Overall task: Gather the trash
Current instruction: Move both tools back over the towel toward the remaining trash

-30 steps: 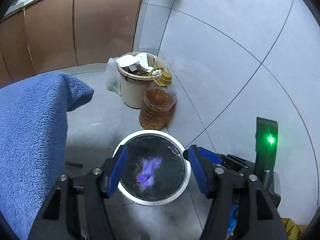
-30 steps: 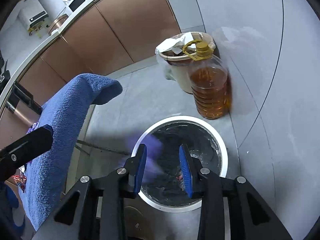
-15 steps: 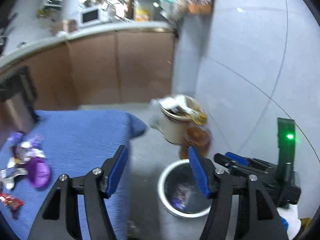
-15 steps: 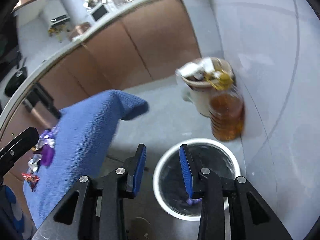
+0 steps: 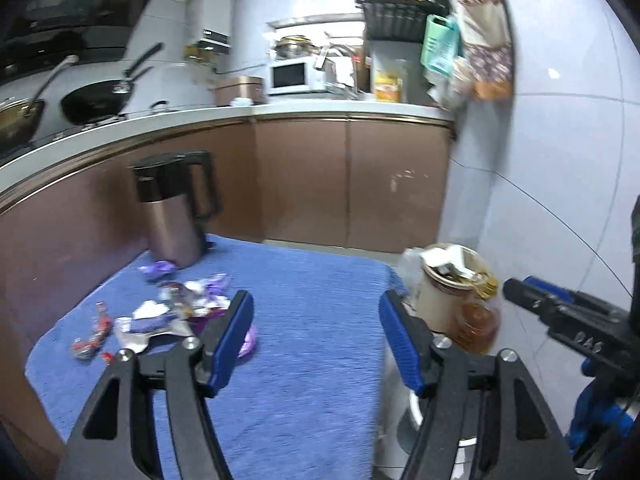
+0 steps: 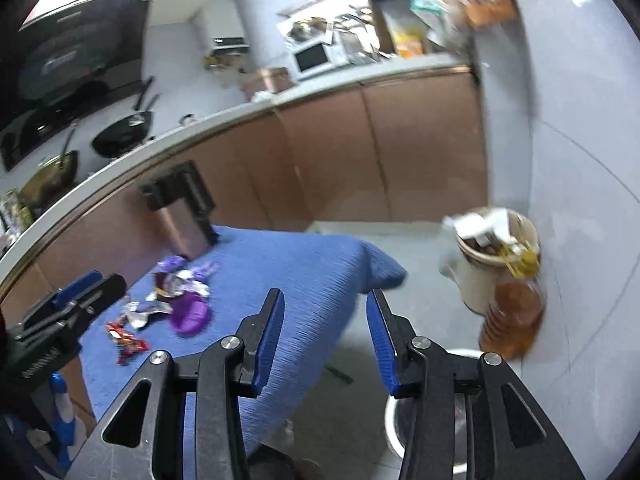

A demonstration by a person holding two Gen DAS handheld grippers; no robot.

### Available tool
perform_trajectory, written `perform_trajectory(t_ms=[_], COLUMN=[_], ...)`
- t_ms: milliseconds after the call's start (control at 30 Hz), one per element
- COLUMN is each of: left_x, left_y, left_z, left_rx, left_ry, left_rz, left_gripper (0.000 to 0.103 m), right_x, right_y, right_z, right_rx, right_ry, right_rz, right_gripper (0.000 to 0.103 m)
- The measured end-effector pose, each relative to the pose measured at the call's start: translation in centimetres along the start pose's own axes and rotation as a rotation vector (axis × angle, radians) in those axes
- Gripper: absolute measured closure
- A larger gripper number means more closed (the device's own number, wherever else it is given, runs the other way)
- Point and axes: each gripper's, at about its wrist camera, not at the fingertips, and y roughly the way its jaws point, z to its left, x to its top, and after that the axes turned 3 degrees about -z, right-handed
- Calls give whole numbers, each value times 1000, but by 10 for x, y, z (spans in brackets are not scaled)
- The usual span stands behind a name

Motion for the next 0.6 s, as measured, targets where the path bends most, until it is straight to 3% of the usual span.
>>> perform_trajectory(t_ms=[267, 600], left_x=[-10, -36], left_y=[-19, -13], left_z=[52, 130], left_rx=[102, 219], left_ry=[-59, -171], left_rz=[-25, 23], left_gripper=[30, 30], right_x=[6, 3], right_y=[3, 33], right_z=[58, 112], right_rx=[80, 160], right_ry=[-105, -203], right_rz=[2, 55], right_gripper=[52, 51])
